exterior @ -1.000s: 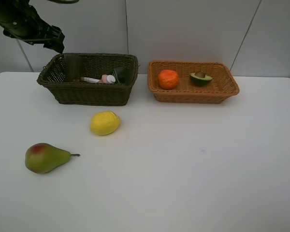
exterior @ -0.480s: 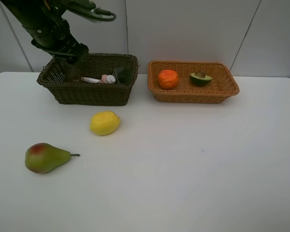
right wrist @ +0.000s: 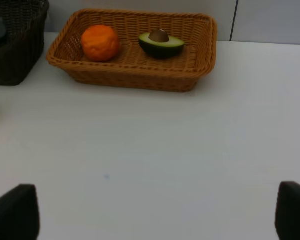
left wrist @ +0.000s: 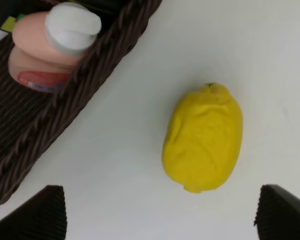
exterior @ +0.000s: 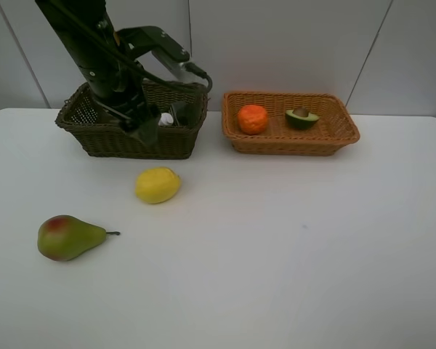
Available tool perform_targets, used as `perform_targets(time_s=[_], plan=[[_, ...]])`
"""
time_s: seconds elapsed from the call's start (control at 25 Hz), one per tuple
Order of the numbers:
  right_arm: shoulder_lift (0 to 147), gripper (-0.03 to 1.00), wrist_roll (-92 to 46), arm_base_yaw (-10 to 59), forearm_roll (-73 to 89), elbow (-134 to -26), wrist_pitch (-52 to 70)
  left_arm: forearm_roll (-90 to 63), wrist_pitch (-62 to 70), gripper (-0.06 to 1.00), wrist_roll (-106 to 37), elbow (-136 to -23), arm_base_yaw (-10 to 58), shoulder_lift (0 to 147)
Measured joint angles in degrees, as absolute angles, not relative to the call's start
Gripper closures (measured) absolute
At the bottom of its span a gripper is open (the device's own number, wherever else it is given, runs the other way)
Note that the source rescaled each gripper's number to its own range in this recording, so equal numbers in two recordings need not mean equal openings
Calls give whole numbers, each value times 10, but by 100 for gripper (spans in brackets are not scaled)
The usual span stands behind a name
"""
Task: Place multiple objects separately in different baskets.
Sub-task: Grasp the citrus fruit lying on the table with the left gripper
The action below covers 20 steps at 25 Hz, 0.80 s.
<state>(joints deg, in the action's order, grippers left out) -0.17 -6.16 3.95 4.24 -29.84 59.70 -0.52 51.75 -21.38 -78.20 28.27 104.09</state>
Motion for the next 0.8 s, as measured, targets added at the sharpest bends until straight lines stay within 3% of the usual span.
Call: perform_targets(time_s=[0.8], plan=[[-2,-3,-60,40,42,-298,597,-18,530,-5,-256,-782,303,1158]])
